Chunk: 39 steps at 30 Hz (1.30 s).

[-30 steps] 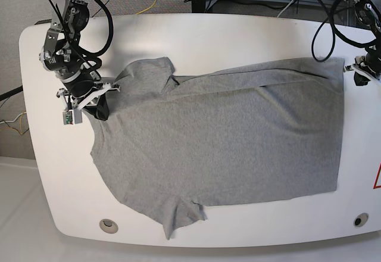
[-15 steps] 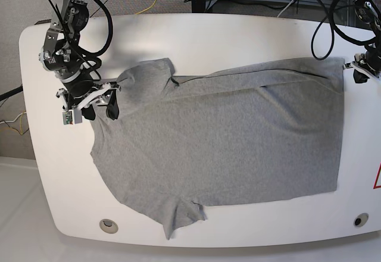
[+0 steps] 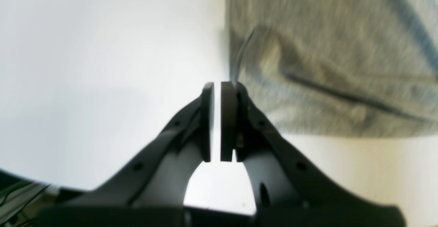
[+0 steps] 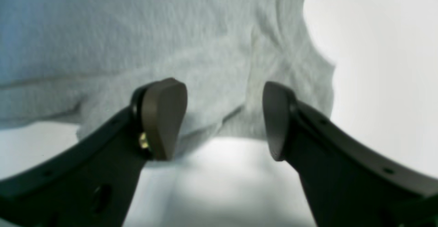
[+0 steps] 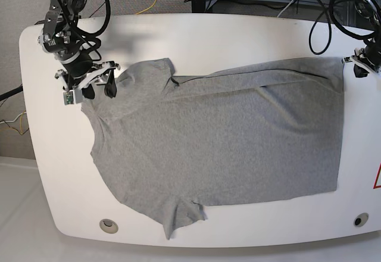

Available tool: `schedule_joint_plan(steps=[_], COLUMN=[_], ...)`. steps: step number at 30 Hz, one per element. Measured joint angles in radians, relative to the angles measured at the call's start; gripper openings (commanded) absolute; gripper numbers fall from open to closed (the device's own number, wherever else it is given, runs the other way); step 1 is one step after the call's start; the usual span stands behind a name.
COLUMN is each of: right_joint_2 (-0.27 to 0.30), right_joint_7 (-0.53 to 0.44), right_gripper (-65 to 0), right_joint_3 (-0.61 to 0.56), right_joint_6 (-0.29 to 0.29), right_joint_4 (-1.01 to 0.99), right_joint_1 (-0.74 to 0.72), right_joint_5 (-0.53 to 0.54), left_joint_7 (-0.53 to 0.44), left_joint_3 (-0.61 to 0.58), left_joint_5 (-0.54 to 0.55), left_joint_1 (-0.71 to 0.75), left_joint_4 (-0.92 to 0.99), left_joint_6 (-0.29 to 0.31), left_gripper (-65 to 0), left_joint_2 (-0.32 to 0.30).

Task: Fold the T-shirt properly
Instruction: 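Open the right gripper and release the shirt corner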

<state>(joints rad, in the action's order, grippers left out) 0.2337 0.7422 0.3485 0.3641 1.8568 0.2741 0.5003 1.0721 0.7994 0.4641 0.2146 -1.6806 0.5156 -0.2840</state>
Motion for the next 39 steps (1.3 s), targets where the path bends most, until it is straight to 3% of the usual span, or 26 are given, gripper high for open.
schedule_joint_plan(steps=[7, 39], right_joint_2=[-0.006, -0.097], right_joint_7=[-0.003, -0.007], right_gripper=[-28.8, -28.8], right_joint_3=[-0.006, -0.046], right_joint_6=[0.001, 0.000], right_joint_4=[0.000, -0.056], right_joint_1=[0.027, 0.108], right_joint_5=[0.001, 0.000], left_joint_7=[-0.006, -0.003], left_joint_3=[0.000, 0.000], left_joint_5=[0.006, 0.003], left_joint_1=[0.016, 0.016], left_joint_4=[-0.023, -0.023], left_joint_6=[0.000, 0.000], left_gripper=[-62.0, -62.0], left_joint_2=[0.035, 0.032])
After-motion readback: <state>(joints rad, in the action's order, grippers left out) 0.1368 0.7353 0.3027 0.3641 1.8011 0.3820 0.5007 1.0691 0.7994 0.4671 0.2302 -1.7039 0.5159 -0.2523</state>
